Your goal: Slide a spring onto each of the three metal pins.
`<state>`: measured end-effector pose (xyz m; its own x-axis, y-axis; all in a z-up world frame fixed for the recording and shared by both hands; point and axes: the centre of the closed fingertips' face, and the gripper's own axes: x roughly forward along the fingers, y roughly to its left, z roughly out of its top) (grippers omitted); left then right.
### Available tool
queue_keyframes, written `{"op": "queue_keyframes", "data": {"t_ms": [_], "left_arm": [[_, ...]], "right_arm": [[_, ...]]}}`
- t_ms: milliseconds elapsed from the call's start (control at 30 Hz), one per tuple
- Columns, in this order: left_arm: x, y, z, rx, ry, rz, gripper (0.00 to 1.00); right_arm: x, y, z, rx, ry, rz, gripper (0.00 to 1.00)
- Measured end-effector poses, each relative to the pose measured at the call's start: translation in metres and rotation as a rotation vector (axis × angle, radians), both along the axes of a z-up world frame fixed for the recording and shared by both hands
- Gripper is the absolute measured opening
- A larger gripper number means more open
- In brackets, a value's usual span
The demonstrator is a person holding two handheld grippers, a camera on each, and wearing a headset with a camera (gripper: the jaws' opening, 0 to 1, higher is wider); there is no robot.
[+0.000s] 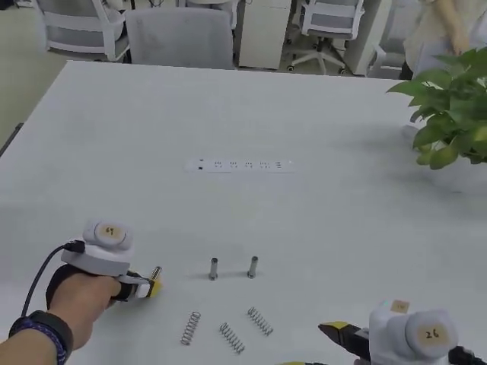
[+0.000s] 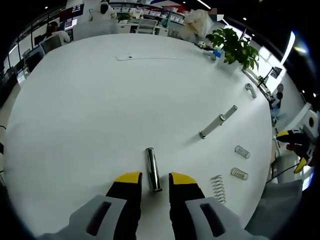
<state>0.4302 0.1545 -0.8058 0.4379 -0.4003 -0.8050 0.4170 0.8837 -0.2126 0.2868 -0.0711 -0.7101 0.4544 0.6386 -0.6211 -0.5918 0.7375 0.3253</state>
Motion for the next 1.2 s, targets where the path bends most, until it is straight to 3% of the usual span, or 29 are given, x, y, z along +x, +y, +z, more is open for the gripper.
{"op": "queue_keyframes", "data": {"t_ms": [567,833,1033,1200], "left_arm": [[0.0019,0.0008,-0.0034,0.073,0.015,-0.033,0.03],[0.0013,-0.0016,-0.0030,0.108,0.049,-0.044,0.01],[0.0024,0.0002,-0.0055,0.144,0.043,-0.074,0.00],[-0.0008,-0.0010,-0.0051,0.148,0.035,-0.103,0.00]], "right_arm": [[-0.0002,0.0011,-0.0010,0.002,0.004,0.002,0.68],[0.0001,0.0044,-0.0019,0.004,0.005,0.010,0.68],[-0.0004,0.0077,-0.0018,0.004,0.005,0.017,0.68],[-0.0005,0.0078,-0.0020,0.001,0.006,0.021,0.68]]}}
